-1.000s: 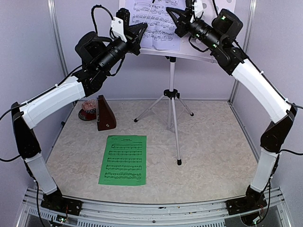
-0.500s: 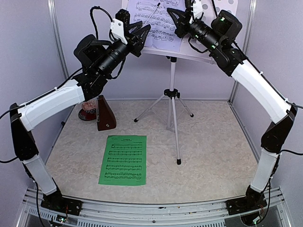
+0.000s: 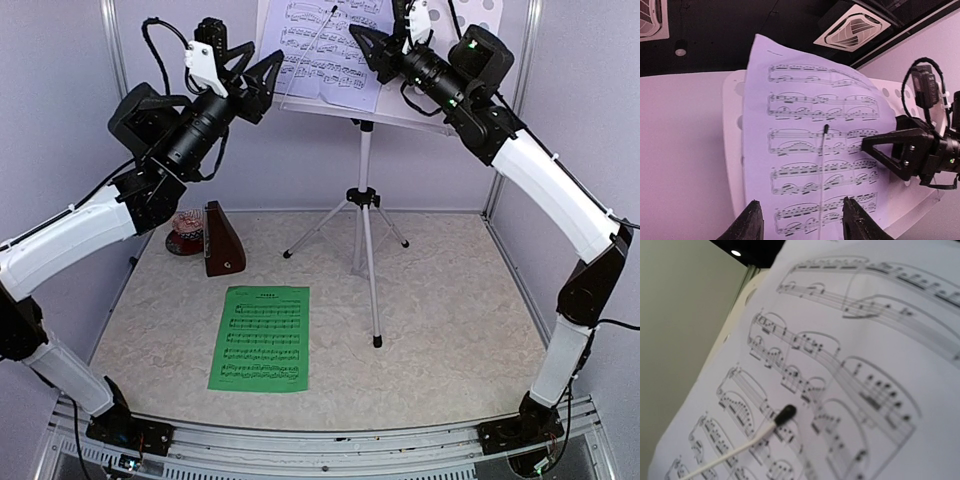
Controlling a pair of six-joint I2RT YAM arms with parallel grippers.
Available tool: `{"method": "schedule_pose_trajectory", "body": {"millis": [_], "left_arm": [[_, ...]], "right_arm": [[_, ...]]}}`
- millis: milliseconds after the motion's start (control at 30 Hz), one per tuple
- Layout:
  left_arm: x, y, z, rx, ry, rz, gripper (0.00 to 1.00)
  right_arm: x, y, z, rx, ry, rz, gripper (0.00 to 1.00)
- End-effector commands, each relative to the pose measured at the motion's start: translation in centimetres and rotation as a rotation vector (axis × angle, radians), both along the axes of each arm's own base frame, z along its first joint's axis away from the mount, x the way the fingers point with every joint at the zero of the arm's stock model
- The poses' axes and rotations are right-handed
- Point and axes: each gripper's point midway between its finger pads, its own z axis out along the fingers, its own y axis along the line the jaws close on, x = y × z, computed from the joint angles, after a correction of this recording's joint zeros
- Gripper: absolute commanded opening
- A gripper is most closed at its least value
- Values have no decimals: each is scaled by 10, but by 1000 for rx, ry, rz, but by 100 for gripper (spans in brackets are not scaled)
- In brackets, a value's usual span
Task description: Set up the instrument practice props
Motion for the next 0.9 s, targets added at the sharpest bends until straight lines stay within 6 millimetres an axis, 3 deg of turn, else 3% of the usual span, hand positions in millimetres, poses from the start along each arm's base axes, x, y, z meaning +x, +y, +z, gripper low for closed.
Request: {"method": "schedule_pose_trajectory", "body": {"millis": [0,167,433,533,867], "left_arm": [[11,49,8,-111,81,11,53],[26,60,5,-92,118,-7,53],[34,37,-6,22,136,-206,44],[40,34,-10,50,138,-213,43],[45,59,11,44,79,-109,52]], "right_arm": [[11,14,-40,-47,129,11,45],[9,12,-43,-38,135,10,47],[17,14,-47,-43,133,-13,32],[21,15,-51,-46,139,-24,31],[21,12,-46,-44,121,-47,26]]}}
